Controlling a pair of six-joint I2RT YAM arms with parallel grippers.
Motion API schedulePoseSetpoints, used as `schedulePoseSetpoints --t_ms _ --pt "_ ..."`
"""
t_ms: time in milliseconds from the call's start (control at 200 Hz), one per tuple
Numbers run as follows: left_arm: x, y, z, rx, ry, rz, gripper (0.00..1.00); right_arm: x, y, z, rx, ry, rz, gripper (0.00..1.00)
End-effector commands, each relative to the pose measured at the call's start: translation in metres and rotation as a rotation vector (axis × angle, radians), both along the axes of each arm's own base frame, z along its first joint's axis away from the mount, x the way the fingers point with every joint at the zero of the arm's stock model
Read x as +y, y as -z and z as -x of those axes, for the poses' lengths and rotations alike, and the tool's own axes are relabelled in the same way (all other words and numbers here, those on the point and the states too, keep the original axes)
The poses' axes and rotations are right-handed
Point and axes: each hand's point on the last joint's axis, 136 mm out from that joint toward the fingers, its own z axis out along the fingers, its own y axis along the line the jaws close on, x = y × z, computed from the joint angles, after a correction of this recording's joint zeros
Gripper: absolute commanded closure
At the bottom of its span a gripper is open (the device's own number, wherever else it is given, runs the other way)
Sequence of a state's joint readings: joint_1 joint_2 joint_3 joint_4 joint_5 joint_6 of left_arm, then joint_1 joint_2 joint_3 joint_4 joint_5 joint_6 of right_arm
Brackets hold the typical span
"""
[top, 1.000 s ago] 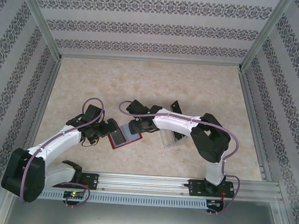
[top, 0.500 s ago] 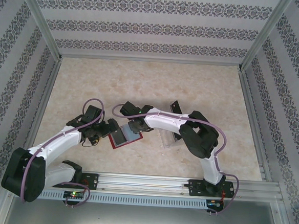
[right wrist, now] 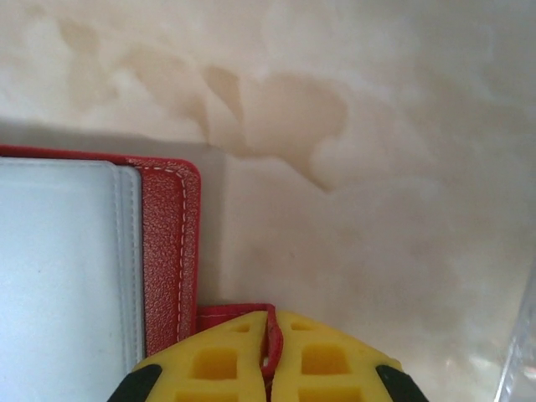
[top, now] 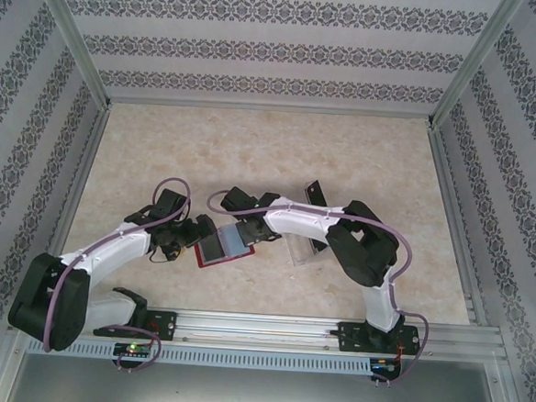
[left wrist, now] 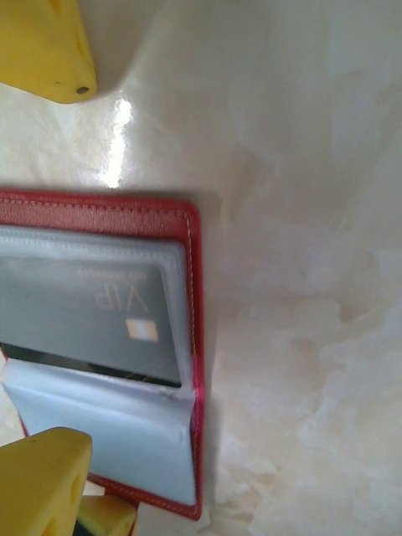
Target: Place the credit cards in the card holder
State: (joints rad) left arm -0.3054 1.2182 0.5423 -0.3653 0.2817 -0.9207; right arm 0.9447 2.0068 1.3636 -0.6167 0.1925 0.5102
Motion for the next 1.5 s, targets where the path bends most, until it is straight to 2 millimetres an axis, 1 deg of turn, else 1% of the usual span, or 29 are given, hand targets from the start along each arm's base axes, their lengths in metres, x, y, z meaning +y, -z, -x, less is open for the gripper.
schedulePoseSetpoints --t_ms 0,140,295,500,585,690,834,994,1089,1189,1319,1399,1494 --pt "-0.007 0.005 -0.007 -0.029 0.034 0.026 0.0 -0.003 -0.006 0.004 0.009 0.051 -0.045 0.97" --pt "-0.029 0.0 -0.02 -0.086 0.08 0.112 0.0 0.0 -0.005 0.006 0.022 0.055 -0.064 0.98" --pt "-0.049 -0.006 -0.03 -0.128 0.134 0.142 0.0 0.002 -0.004 0.006 0.039 0.059 -0.082 0.99" --pt "-0.061 -0.011 -0.04 -0.162 0.154 0.168 0.0 0.002 -0.001 0.009 0.059 0.07 -0.101 1.0" --pt "-0.069 -0.019 -0.042 -0.184 0.164 0.197 0.0 0.002 -0.001 0.01 0.061 0.075 -0.106 1.0" --pt "-0.073 -0.032 -0.046 -0.221 0.163 0.214 0.0 0.002 -0.001 0.01 0.064 0.076 -0.11 1.0" --pt "-0.07 -0.038 -0.049 -0.228 0.157 0.188 0.0 0.002 -0.001 0.011 0.065 0.075 -0.11 1.0" --pt "-0.071 -0.031 -0.05 -0.211 0.147 0.184 0.0 0.003 0.0 0.012 0.073 0.078 -0.117 1.0" --pt "-0.071 -0.033 -0.051 -0.204 0.147 0.179 0.0 0.002 0.001 0.012 0.075 0.08 -0.116 1.0" --pt "-0.059 -0.046 -0.052 -0.229 0.106 0.123 0.0 0.002 0.001 0.013 0.077 0.079 -0.117 1.0" --pt "-0.026 -0.061 -0.045 -0.225 0.024 -0.03 0.0 0.001 0.003 0.014 0.08 0.078 -0.115 1.0" --pt "-0.013 -0.061 -0.04 -0.201 0.015 -0.106 0.0 -0.001 0.005 0.015 0.081 0.08 -0.111 1.0" --pt "-0.011 -0.055 -0.037 -0.186 0.022 -0.122 0.0 -0.001 0.006 0.016 0.085 0.08 -0.11 1.0"
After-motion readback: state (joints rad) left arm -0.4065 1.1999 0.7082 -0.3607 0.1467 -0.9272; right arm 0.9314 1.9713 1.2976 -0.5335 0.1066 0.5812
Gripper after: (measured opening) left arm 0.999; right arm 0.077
